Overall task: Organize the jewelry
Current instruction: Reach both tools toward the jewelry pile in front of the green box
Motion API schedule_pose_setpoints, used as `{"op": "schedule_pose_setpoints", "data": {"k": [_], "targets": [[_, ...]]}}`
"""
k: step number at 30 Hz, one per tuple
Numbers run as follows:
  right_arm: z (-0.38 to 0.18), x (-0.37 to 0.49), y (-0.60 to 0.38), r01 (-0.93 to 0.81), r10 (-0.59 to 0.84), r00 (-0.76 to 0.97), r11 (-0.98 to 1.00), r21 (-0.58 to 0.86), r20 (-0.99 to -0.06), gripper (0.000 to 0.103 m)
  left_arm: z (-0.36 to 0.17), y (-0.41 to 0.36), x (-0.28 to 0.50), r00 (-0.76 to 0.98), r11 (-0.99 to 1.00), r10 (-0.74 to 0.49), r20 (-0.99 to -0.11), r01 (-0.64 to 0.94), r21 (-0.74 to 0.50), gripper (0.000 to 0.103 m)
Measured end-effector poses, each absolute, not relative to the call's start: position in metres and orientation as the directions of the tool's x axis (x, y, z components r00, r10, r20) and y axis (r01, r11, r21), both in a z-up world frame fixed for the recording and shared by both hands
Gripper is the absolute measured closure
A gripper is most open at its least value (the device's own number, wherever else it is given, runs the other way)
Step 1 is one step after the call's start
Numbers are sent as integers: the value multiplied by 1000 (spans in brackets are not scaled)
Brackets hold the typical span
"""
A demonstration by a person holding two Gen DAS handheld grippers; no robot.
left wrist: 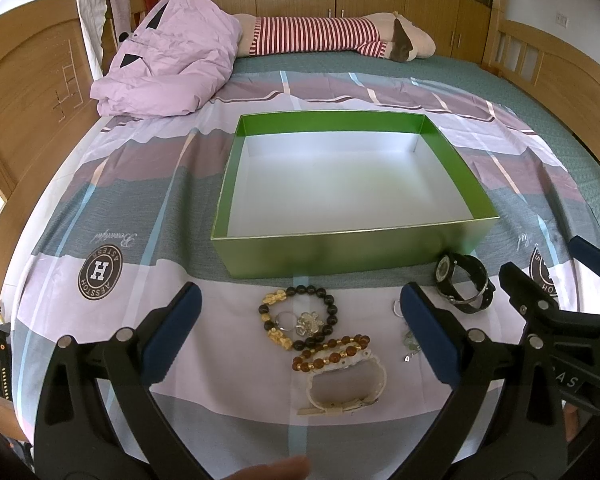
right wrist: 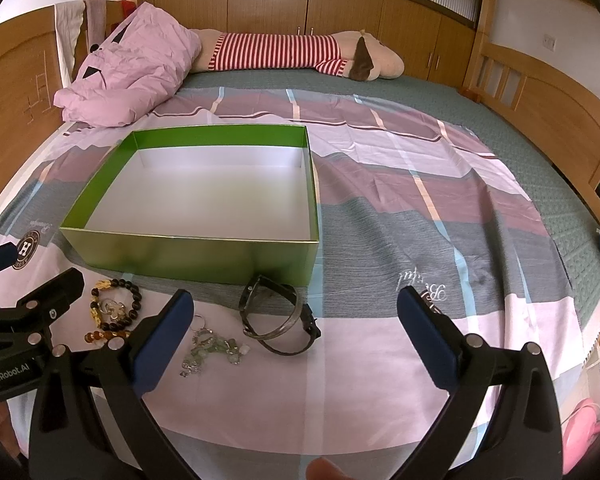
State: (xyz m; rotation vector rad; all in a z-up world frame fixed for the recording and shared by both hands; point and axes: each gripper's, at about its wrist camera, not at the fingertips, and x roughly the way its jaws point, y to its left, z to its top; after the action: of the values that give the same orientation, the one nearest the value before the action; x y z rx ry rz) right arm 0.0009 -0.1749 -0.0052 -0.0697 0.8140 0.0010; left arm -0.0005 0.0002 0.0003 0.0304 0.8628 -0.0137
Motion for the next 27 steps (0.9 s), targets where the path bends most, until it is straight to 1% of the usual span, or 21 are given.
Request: {"op": "schedule_pose_setpoints", "data": {"k": [9, 12, 14, 15, 16, 17, 18, 19, 20, 21, 23, 24, 27], "targets": [[-4, 1, -173, -28, -26, 687, 998, -63, -727, 1, 0, 0, 0, 649, 999, -1, -761, 29, 24, 2], [-2, 2, -172, -41, -15, 692, 997, -60, -722, 1, -3, 1, 2, 648, 998, 17, -761, 36, 53, 2], [-8, 8, -177, -48, -18, 676, 996, -69, -737, 1, -5, 5, 7, 640, 997, 41, -767, 28, 77, 3], [-14, 11, -183, -41, -21, 662, 997, -65, -749, 1, -8, 12, 12, 624, 997, 48, -780, 16, 73, 5], [-14, 15, -187, -34, -21, 649, 998, -57, -761, 1, -11, 16, 16, 609, 998, 44, -792, 10, 63, 14], [-19, 20, -196, -28, -3, 627, 999, -27, -779, 3, -14, 24, 20, 589, 999, 43, -807, -1, 52, 20], [-21, 25, -200, -24, 6, 613, 1000, -11, -790, 7, -17, 32, 23, 570, 999, 50, -820, -22, 45, 29], [-23, 27, -203, -16, 8, 598, 1000, -2, -802, 18, -19, 39, 24, 556, 999, 48, -830, -38, 33, 35], [-24, 28, -205, -11, 5, 584, 1000, -2, -811, 31, -21, 44, 25, 545, 999, 42, -838, -47, 19, 38], [-28, 30, -209, -14, 5, 573, 1000, -4, -820, 35, -21, 45, 26, 539, 999, 36, -842, -50, 10, 40], [-33, 30, -206, -22, 4, 560, 1000, -10, -829, 43, -24, 50, 28, 511, 999, -10, -859, -39, -34, 41], [-36, 31, -202, -38, 12, 548, 999, -10, -837, 45, -25, 50, 28, 495, 998, -41, -868, -25, -62, 41], [-50, 38, -189, -110, 73, 479, 994, 23, -875, 45, -32, 48, 29, 443, 990, -128, -887, 11, -137, 41]]}}
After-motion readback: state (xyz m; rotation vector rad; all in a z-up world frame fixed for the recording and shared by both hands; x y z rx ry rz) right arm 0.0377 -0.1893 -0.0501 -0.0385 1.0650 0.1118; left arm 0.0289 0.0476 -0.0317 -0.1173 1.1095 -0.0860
